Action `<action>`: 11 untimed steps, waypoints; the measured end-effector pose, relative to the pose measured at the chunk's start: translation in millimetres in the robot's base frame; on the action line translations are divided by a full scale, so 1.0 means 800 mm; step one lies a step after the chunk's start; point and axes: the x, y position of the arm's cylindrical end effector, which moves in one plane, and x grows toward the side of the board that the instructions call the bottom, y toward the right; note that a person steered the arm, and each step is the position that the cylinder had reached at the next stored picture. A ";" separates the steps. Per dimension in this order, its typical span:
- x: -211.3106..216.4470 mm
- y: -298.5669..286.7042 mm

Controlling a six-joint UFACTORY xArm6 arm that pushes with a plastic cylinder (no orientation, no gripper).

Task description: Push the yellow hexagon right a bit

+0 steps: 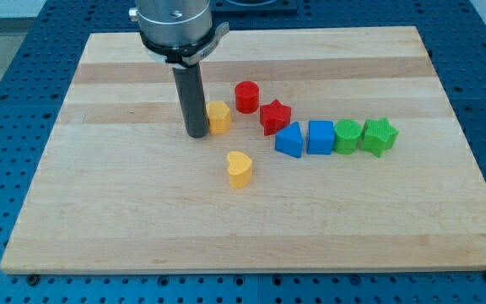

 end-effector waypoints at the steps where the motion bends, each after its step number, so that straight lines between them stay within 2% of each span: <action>1: 0.000 0.000; 5: -0.026 -0.031; 11: -0.027 0.012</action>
